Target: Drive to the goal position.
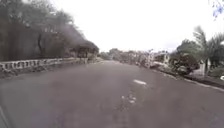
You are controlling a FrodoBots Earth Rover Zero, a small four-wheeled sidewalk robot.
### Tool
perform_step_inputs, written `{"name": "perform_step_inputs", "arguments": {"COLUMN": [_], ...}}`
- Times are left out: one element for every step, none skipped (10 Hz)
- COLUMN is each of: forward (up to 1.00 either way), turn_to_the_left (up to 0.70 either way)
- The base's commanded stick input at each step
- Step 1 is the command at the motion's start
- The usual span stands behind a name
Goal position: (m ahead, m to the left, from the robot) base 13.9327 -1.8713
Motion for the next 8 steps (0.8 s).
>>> {"name": "perform_step_inputs", "arguments": {"forward": [0.7,0.7,0.7,0.7,0.7,0.7,0.7,0.7], "turn_to_the_left": [0.0,0.0,0.0,0.0,0.0,0.0,0.0,0.0]}}
